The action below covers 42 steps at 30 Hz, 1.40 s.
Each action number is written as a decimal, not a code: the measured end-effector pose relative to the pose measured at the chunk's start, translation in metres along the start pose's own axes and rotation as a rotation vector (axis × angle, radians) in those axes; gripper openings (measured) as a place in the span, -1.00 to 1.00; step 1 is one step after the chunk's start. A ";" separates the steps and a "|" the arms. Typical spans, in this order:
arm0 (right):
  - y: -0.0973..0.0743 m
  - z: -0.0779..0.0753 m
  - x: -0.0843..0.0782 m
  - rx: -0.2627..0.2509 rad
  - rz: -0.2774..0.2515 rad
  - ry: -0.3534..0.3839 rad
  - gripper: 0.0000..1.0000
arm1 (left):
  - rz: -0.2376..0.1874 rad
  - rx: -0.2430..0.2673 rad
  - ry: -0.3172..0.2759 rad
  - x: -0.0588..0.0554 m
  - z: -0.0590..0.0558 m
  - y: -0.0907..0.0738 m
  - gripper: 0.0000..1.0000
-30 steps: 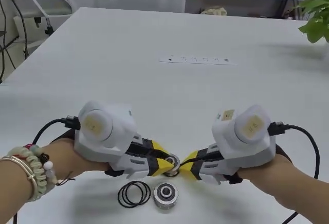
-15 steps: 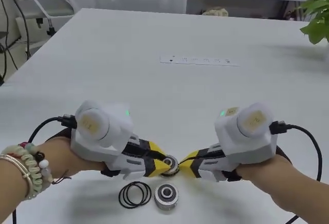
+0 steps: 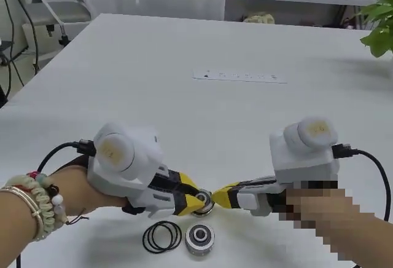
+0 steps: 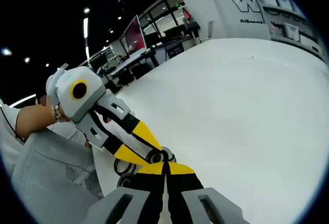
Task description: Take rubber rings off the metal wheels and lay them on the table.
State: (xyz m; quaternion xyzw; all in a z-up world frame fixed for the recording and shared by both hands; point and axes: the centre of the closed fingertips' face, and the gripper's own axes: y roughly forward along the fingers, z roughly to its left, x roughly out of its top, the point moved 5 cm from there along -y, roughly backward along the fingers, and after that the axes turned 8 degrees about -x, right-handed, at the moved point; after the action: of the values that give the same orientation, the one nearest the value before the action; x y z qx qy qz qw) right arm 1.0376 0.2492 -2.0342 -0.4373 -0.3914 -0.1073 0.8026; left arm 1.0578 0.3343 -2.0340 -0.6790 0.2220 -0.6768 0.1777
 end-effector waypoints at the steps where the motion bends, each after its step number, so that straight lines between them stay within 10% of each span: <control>1: 0.000 0.001 0.000 0.000 -0.001 0.000 -1.00 | -0.001 0.001 -0.003 0.000 0.000 0.000 -0.86; 18: 0.000 0.007 0.003 0.035 -0.014 -0.008 -1.00 | -0.027 0.002 -0.017 -0.001 -0.001 0.000 -0.86; 21: -0.001 0.019 0.012 0.112 -0.071 0.010 -1.00 | -0.026 0.003 -0.017 -0.001 -0.001 0.000 -0.86; 25: 0.000 0.021 0.014 0.051 -0.073 -0.098 -1.00 | -0.024 0.007 -0.009 0.000 -0.001 0.000 -0.86; 42: 0.001 0.008 0.007 0.015 -0.026 -0.014 -1.00 | 0.005 0.004 -0.017 0.000 -0.001 -0.002 -0.85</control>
State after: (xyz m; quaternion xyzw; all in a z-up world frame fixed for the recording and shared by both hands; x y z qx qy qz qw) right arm 1.0385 0.2568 -2.0273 -0.4268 -0.4033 -0.1115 0.8017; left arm 1.0567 0.3355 -2.0327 -0.6839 0.2209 -0.6709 0.1828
